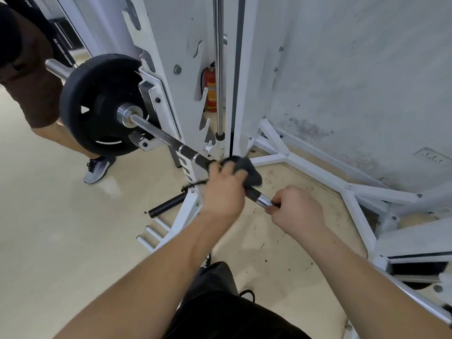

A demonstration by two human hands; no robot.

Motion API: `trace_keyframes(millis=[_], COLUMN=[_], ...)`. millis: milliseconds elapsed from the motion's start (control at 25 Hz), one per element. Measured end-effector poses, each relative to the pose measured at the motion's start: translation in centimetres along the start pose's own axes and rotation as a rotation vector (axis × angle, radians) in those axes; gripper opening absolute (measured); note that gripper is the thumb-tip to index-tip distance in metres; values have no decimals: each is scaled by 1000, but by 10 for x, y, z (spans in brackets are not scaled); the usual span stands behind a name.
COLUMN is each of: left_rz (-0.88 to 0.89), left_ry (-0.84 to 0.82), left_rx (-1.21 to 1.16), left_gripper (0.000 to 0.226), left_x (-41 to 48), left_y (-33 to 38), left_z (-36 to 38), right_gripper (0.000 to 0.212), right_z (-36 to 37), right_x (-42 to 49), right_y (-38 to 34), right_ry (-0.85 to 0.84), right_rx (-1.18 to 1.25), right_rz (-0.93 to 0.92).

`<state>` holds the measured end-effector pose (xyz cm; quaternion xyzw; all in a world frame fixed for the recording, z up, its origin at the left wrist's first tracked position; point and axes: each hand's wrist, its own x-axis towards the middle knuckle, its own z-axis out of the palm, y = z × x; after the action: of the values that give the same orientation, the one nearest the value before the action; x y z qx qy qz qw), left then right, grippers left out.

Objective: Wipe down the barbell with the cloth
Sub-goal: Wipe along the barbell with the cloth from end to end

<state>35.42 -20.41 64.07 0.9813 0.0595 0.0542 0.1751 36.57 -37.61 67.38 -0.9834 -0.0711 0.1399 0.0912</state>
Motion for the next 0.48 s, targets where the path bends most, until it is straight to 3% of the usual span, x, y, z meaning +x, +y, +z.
trace_keyframes(millis=[160,280,360,480], left_rz=[281,0,-167,32], left_ry=[-25,107,170,159], left_rx=[-151,-178,-256,-376], left_gripper=[39,33,31,26], left_x=[-22,1,-14,-52], left_y=[-13,-26,2,26], left_z=[2,-2,10,27], right_gripper=[17,13,13,20], right_z=[-2,-4,-4,-4], right_x=[1,2,1,3], right_y=[0,-1,-2,-1], right_ry=[-14,-32,-16,-41], right_rx=[32,49,60,97], right_rz=[26,39,47,61])
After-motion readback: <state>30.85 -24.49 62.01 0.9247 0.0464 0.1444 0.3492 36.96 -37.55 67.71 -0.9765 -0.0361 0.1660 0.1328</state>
